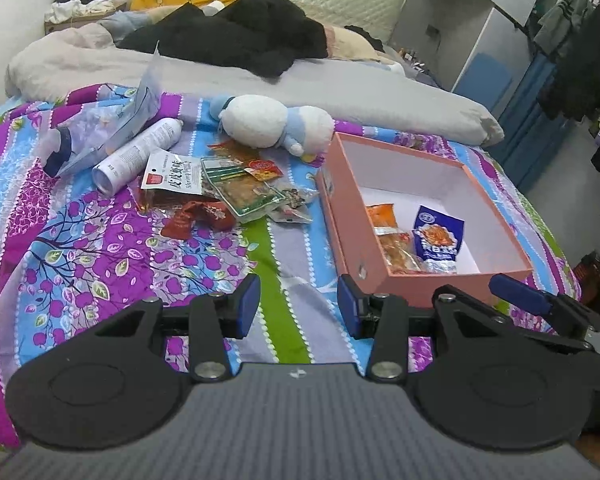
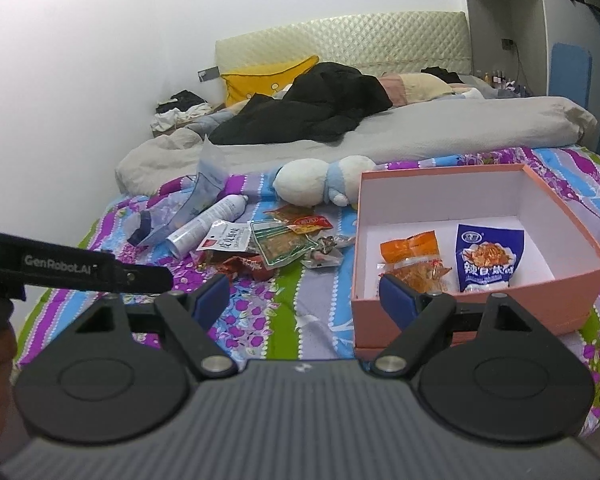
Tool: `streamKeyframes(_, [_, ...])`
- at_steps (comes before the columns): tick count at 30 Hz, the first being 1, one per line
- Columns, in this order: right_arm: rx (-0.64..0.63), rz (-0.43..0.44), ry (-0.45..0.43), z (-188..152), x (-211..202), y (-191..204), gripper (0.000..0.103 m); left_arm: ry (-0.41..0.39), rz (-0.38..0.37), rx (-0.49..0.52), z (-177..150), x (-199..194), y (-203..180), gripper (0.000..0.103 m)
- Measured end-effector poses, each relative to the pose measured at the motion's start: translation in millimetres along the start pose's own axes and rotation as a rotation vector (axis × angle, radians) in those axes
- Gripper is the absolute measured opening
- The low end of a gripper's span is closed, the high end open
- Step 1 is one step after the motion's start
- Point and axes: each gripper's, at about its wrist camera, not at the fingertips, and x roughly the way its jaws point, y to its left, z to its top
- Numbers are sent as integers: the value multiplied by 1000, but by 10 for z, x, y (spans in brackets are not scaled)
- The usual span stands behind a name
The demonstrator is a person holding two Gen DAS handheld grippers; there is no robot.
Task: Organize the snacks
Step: 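Withdraw both grippers from the pink box back toward the snack pile, then grasp the orange-red foil bag with the left gripper while the right gripper grasps the green-labelled bag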
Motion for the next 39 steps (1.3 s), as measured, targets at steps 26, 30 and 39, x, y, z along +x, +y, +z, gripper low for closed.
streamKeyframes(26, [-119, 32, 82, 302, 1269, 255, 83, 79, 77, -59, 511, 1268, 754, 63])
streamKeyframes(30, [-127, 38, 91, 360, 1495, 291, 83, 87, 95, -76, 582, 1508, 961, 63])
streamKeyframes(39, [-176, 18, 113, 328, 2054, 412, 83, 72, 69, -139, 669, 2080, 1404, 63])
